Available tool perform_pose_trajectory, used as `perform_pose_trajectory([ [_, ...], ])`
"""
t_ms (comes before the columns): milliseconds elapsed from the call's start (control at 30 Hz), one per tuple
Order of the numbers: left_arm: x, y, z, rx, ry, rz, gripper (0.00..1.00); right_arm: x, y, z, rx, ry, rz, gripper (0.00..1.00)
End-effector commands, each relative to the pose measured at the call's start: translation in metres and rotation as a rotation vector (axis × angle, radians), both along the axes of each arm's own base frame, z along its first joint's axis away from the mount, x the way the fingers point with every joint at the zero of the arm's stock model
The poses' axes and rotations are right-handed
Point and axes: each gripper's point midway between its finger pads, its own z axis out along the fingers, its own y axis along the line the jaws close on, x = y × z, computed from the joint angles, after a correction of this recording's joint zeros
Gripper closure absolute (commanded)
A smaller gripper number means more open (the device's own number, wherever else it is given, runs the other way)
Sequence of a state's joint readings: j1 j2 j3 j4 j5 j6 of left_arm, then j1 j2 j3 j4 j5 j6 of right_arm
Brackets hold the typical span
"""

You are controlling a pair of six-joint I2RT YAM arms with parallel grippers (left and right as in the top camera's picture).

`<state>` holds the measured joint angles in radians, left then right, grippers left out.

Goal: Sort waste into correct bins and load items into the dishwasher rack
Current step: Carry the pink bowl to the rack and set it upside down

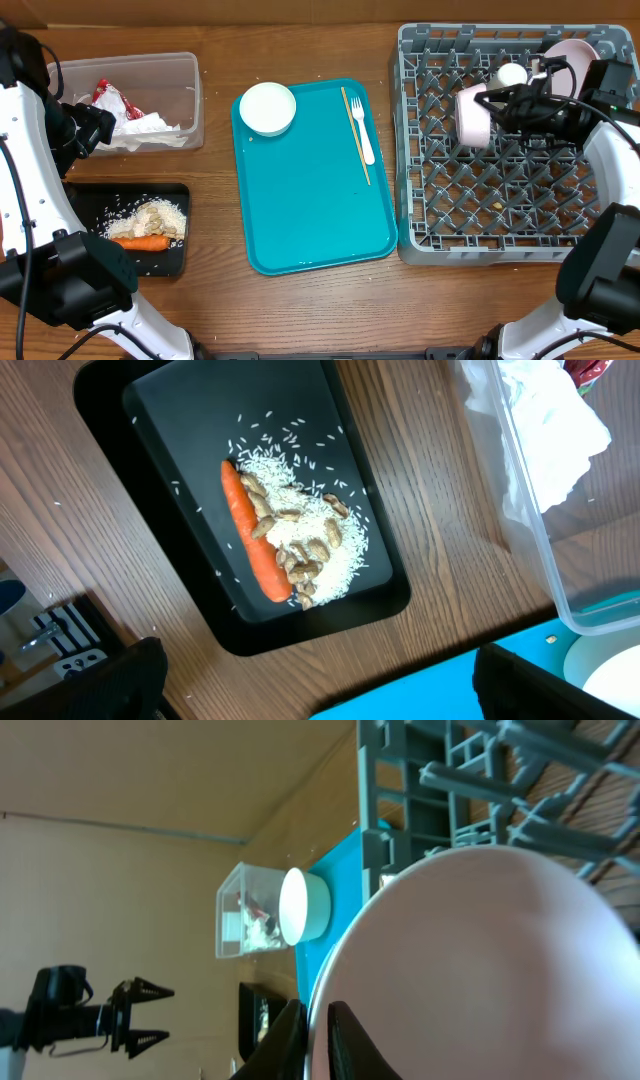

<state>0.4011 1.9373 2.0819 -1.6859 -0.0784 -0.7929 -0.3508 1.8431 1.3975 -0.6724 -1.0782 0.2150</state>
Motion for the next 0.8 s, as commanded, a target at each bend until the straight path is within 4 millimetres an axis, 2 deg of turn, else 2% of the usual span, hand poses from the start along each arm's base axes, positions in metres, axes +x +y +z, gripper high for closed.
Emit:
perform_pose_trajectory([
  [0, -0.002, -0.002, 0.009, 0.01, -0.025, -0.006, 0.0, 0.005, -0.02, -0.025, -0.115, 0.085, -0.101, 0.89],
  [333, -0.002, -0.002, 0.009, 0.01, -0.025, -0.006, 0.0, 0.01, -0.031, -0.031, -0.162, 0.109, -0.157, 0.8],
  [600, -0.002, -0.002, 0.009, 0.01, -0.025, -0.006, 0.0, 0.011, -0.063, -0.049, -0.287, 0.182, -0.281, 0.77],
  [733, -0.003, -0.002, 0.009, 0.01, -0.025, -0.005, 0.0, 0.01, -0.084, -0.042, -0.307, 0.2, -0.337, 0.65],
  [767, -0.003, -0.002, 0.009, 0.01, -0.025, -0.005, 0.0, 0.01, -0.087, -0.039, -0.306, 0.203, -0.343, 0.64],
])
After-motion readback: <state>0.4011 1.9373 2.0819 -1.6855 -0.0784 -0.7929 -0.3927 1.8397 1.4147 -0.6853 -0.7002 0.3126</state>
